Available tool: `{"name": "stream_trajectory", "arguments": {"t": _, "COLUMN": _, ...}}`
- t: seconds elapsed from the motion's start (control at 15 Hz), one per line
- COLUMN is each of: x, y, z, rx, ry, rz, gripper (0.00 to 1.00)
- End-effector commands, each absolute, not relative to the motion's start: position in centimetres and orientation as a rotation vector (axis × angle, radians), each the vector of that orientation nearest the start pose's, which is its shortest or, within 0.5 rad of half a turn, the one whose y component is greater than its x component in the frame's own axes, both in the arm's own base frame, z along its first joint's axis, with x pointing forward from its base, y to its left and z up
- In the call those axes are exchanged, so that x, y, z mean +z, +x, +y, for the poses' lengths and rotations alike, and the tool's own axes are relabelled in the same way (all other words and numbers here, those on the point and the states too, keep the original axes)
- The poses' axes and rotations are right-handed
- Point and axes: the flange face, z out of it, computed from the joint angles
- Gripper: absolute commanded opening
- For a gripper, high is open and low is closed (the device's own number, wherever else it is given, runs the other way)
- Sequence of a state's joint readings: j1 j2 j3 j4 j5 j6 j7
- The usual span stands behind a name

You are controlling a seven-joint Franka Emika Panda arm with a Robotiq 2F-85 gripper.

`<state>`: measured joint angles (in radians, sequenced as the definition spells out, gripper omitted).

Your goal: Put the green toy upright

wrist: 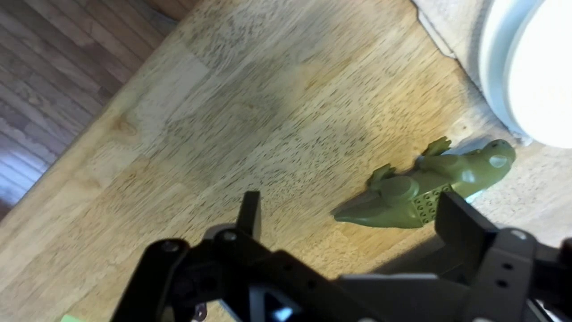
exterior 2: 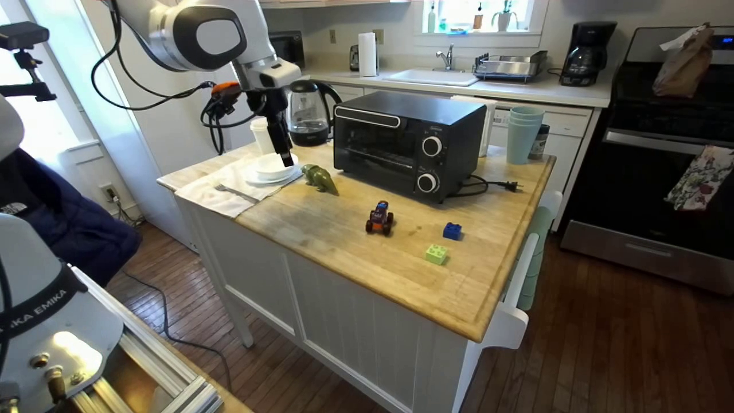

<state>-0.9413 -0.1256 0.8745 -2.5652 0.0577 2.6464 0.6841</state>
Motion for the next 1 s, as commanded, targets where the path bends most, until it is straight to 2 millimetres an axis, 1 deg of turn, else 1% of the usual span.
{"name": "stream_trajectory", "arguments": {"t": 0.0, "x": 32.3, "y": 45.1, "z": -2.9, "rx": -0.339, "ry": -3.062, "rz": 1.148, "gripper": 1.0}}
{"name": "stream_trajectory", "arguments": {"t": 0.13, "x": 32.8, "y": 45.2, "z": -2.4, "rx": -0.391, "ry": -3.097, "rz": 1.094, "gripper": 1.0}}
{"name": "stream_trajectory", "arguments": {"t": 0.33, "x": 33.6, "y": 45.7, "z": -1.7, "rx": -0.484, "ry": -3.049, "rz": 1.053, "gripper": 1.0}}
{"name": "stream_trajectory", "arguments": {"t": 0.47, "x": 34.0, "y": 45.9, "z": -1.4, "rx": -0.515, "ry": -3.035, "rz": 1.024, "gripper": 1.0}}
{"name": "stream_trajectory", "arguments": {"t": 0.53, "x": 34.0, "y": 46.1, "z": -1.1, "rx": -0.524, "ry": -3.005, "rz": 1.016, "gripper": 1.0}}
{"name": "stream_trajectory", "arguments": {"t": 0.6, "x": 33.7, "y": 46.5, "z": -1.5, "rx": -0.478, "ry": -3.026, "rz": 1.039, "gripper": 1.0}}
{"name": "stream_trajectory", "arguments": {"t": 0.73, "x": 33.9, "y": 46.6, "z": -1.1, "rx": -0.497, "ry": -3.016, "rz": 1.024, "gripper": 1.0}}
{"name": "stream_trajectory", "arguments": {"t": 0.93, "x": 33.9, "y": 46.6, "z": -1.0, "rx": -0.5, "ry": -3.014, "rz": 1.02, "gripper": 1.0}}
